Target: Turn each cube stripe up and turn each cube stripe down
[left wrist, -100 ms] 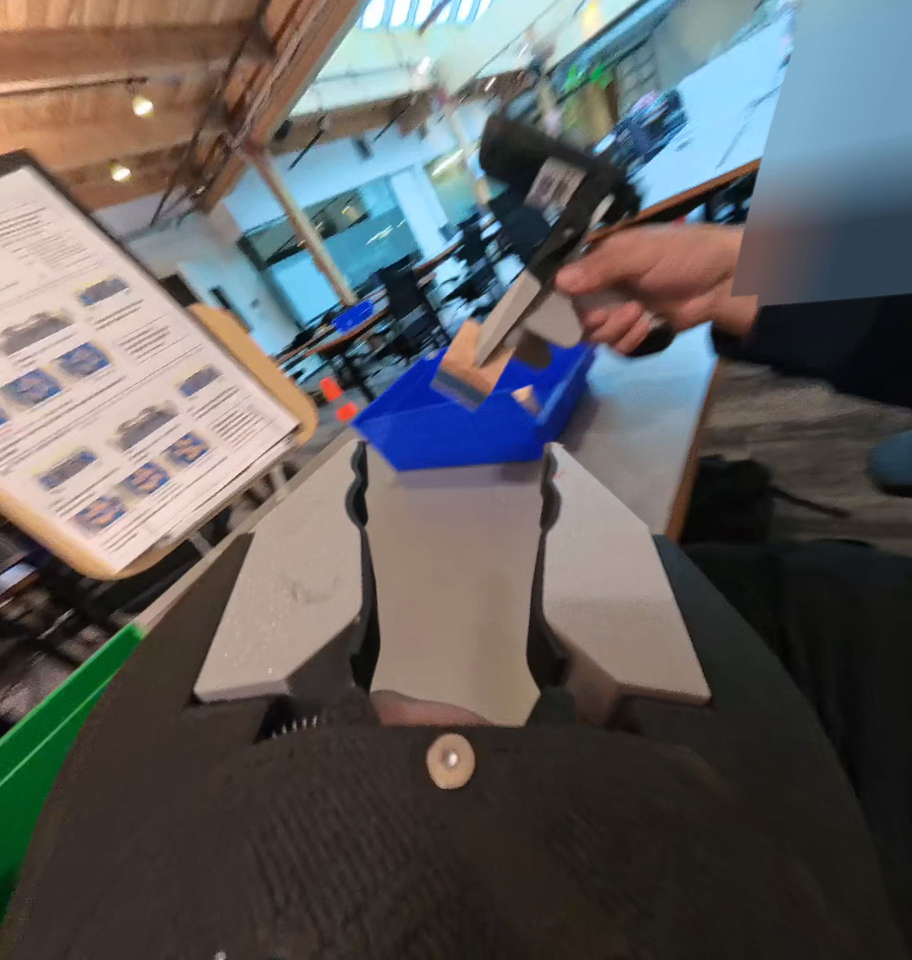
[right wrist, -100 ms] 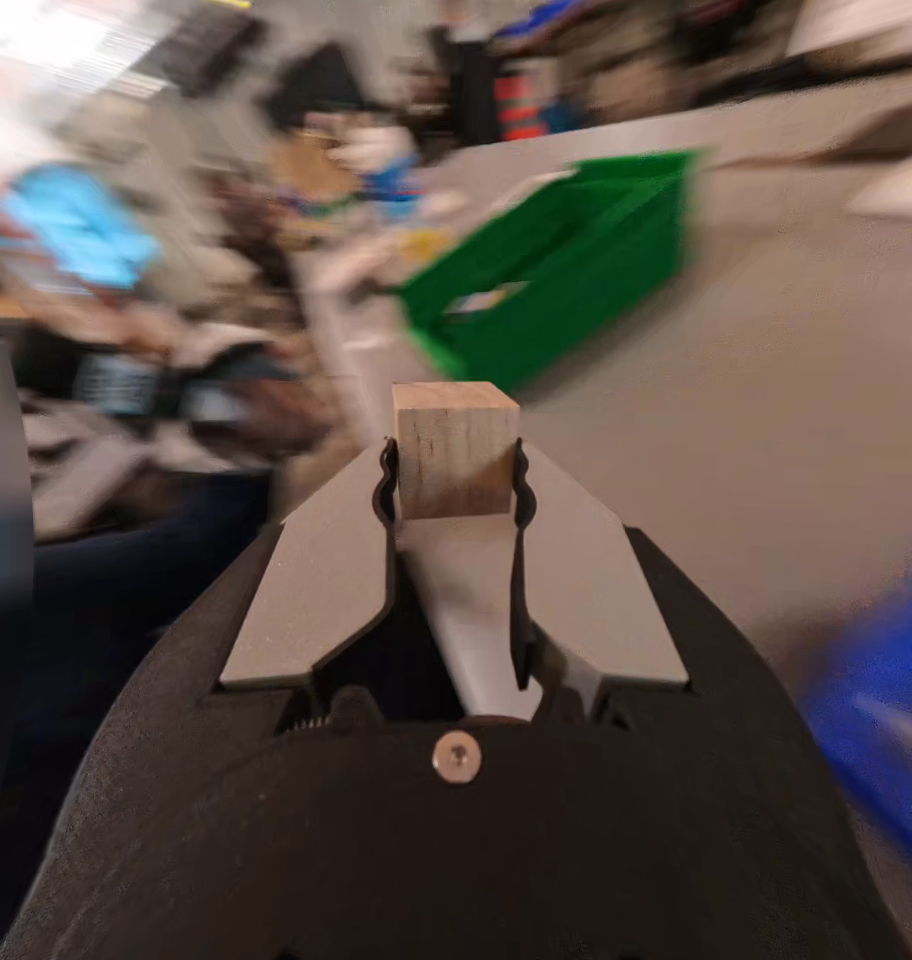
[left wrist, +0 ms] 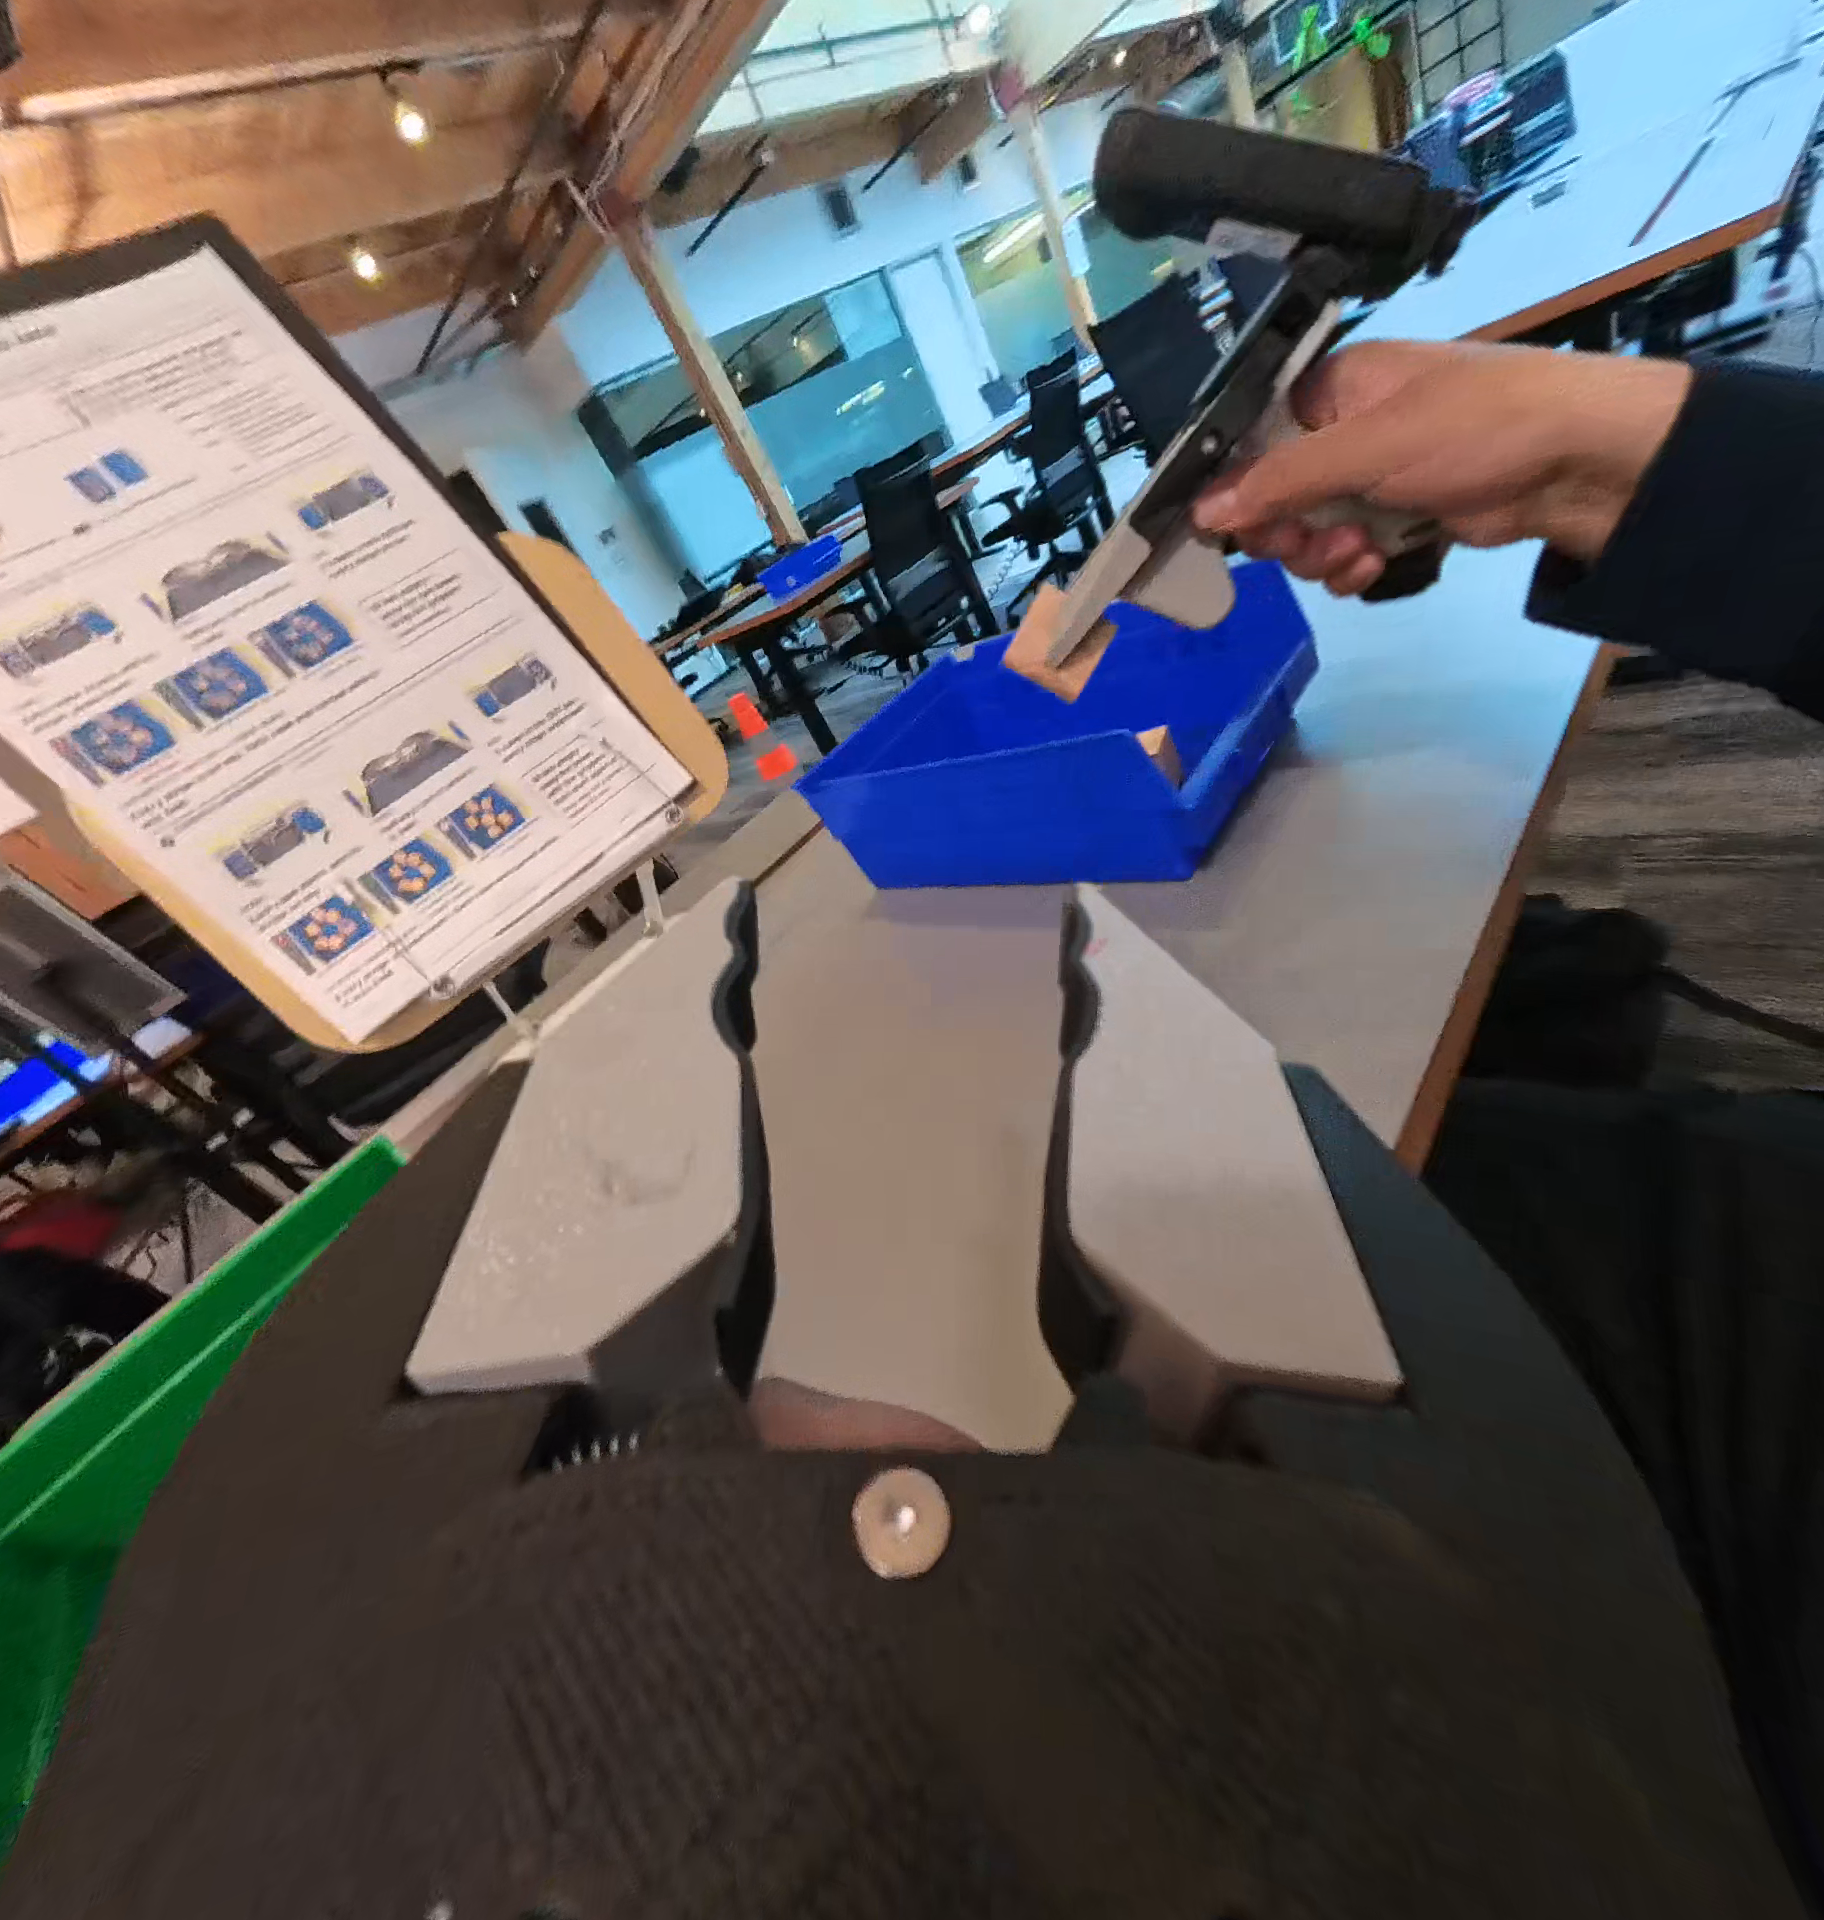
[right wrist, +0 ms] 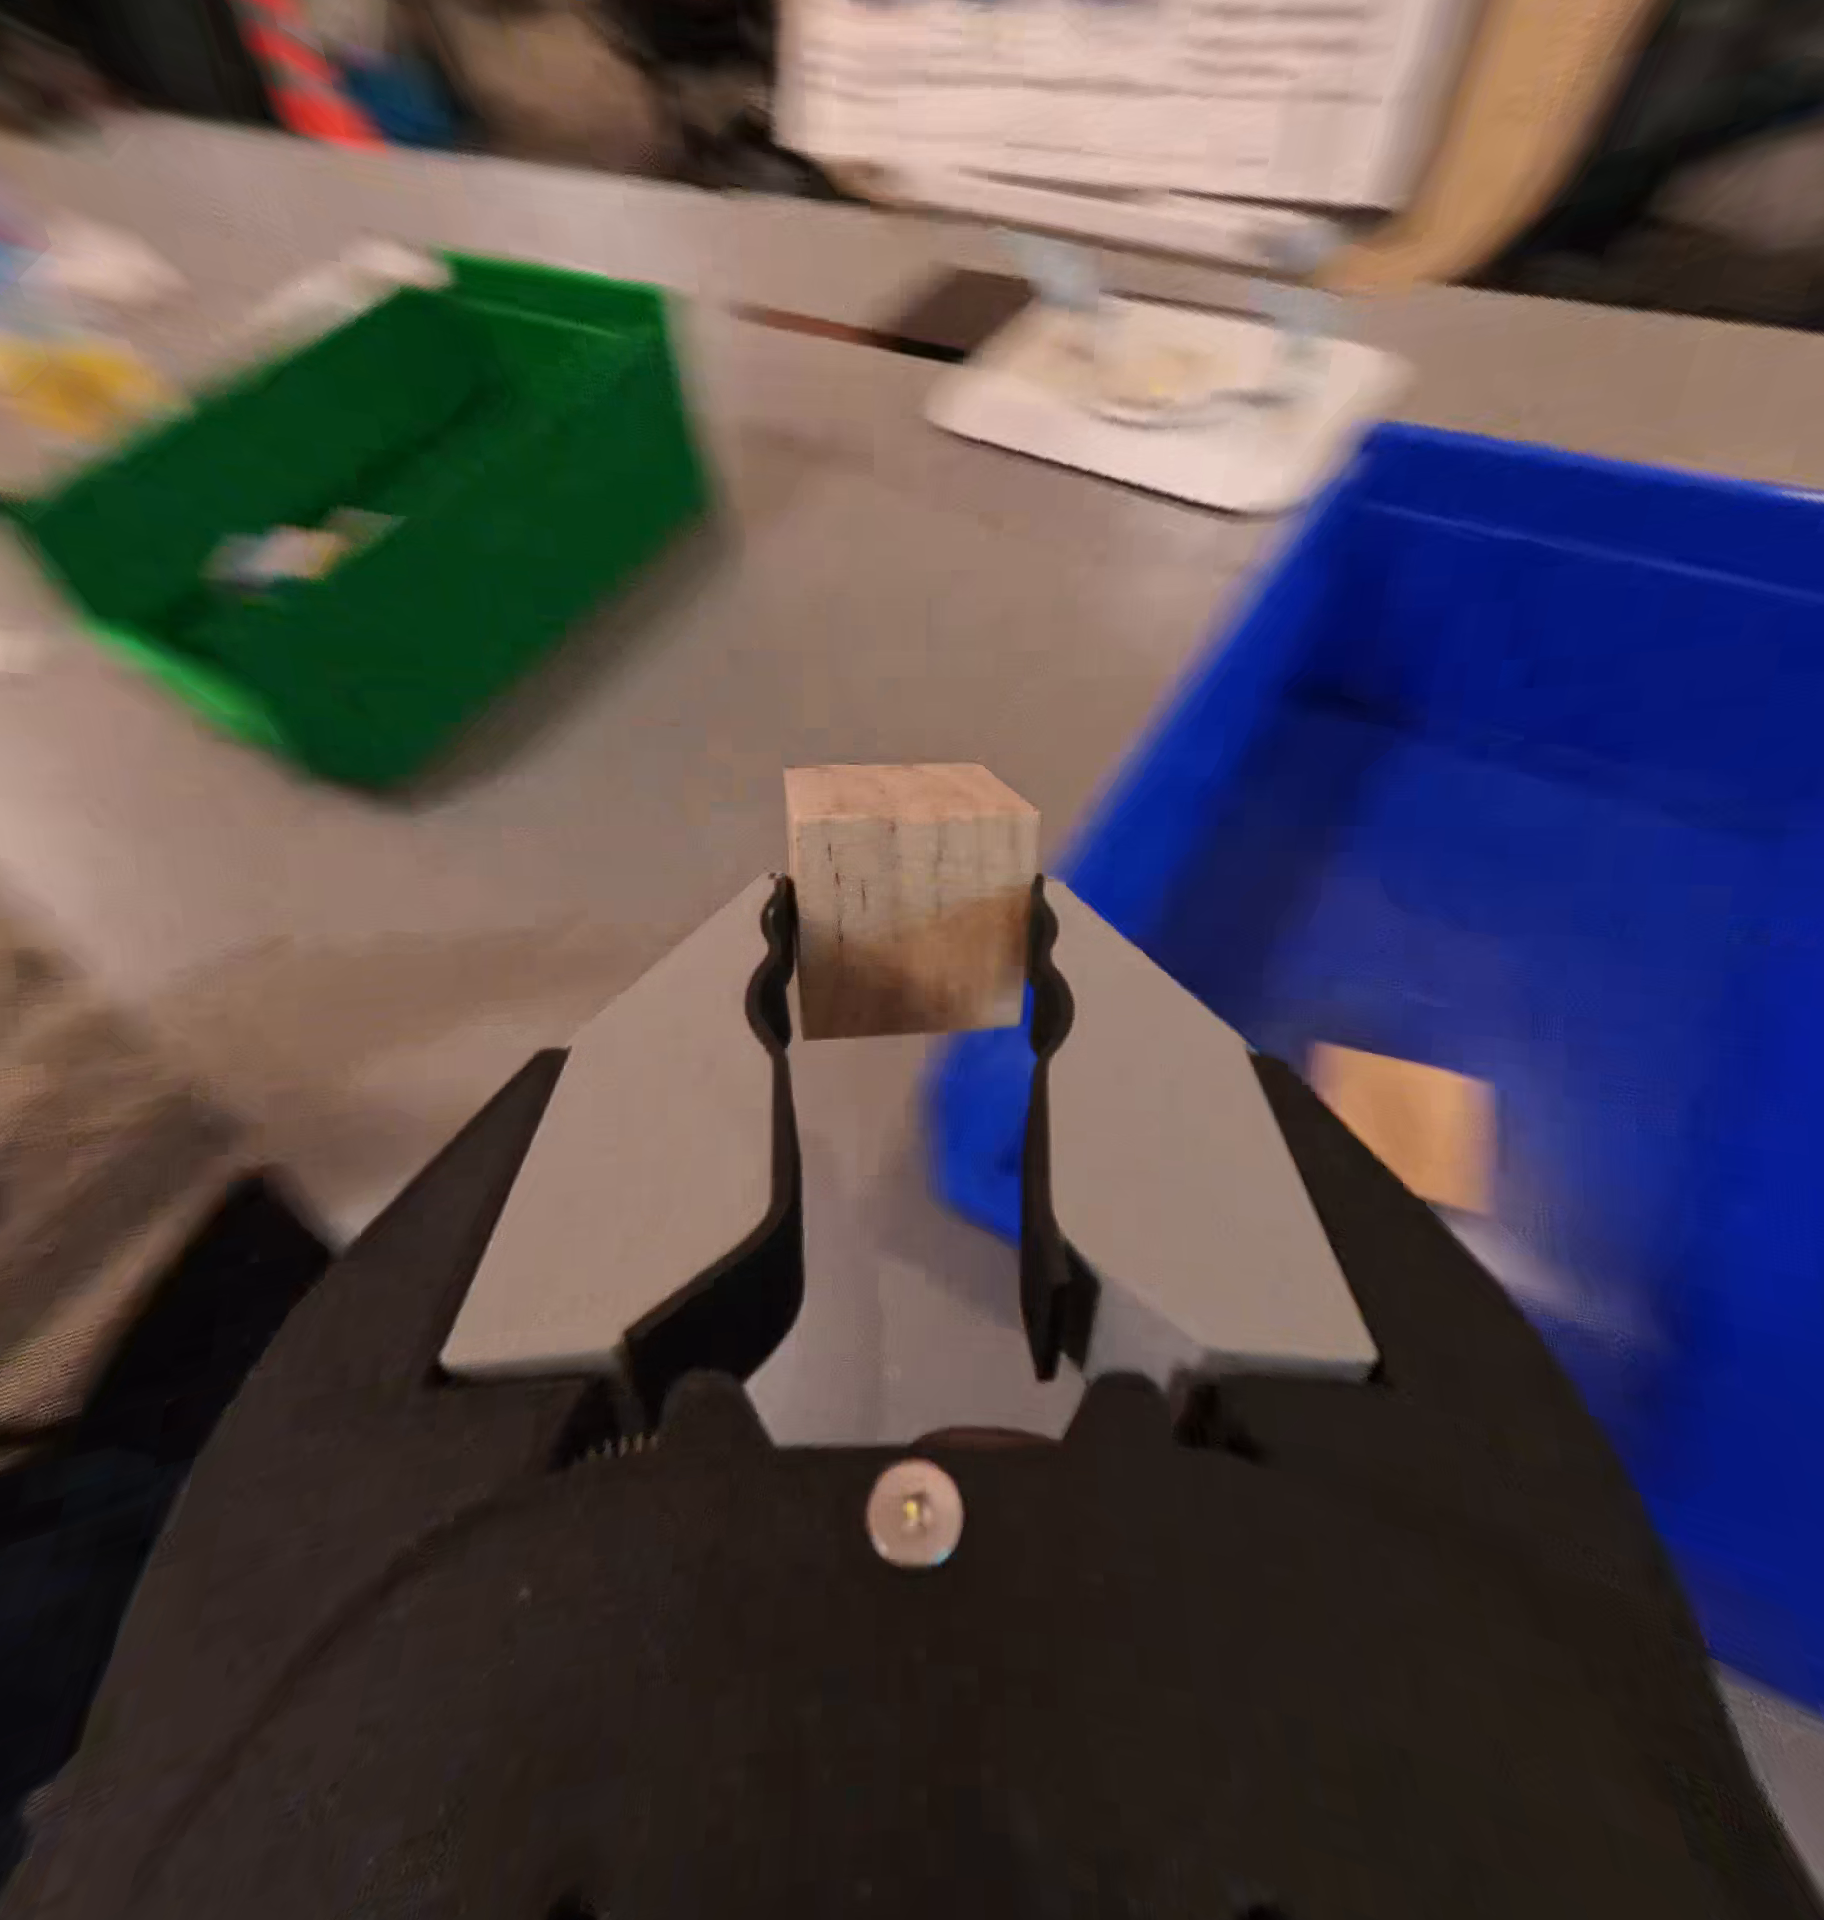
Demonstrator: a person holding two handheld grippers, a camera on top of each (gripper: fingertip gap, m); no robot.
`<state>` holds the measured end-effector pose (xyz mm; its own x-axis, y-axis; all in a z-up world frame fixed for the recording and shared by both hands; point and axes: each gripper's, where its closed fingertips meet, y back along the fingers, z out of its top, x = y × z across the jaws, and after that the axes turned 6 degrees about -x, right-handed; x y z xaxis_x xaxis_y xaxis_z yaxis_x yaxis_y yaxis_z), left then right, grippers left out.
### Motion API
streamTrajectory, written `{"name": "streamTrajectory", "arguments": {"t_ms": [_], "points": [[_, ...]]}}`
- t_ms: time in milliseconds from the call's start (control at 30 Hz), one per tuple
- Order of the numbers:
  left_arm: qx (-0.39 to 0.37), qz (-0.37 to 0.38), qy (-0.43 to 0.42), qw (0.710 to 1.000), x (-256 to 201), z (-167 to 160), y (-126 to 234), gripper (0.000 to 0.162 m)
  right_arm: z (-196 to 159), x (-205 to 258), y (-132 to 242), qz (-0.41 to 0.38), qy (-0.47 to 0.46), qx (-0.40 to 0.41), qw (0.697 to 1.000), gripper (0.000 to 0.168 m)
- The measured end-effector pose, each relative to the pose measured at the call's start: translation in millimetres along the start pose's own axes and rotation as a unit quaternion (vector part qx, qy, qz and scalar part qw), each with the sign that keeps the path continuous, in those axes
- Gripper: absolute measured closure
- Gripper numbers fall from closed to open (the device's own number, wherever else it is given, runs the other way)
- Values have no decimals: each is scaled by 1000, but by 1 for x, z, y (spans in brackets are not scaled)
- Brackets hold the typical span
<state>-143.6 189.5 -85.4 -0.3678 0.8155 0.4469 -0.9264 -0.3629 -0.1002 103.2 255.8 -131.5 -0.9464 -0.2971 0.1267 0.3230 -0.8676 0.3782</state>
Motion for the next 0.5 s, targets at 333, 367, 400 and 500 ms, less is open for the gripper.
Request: {"name": "streamTrajectory", "arguments": {"t_ms": [333, 367, 400, 500], "points": [[77, 42, 21, 996, 30, -35, 11, 108, -59, -153, -65, -203, 37, 317, 926, 126], [96, 46, 16, 994, 32, -42, 13, 107, -72, -157, -69, -203, 37, 347, 915, 125], [119, 49, 17, 991, 36, -51, 16, 106, -85, -158, -74, -196, 33, 371, 907, 125], [184, 54, 79, 978, 50, -78, 29, 99, -89, -158, -80, -203, 36, 357, 911, 125]]}}
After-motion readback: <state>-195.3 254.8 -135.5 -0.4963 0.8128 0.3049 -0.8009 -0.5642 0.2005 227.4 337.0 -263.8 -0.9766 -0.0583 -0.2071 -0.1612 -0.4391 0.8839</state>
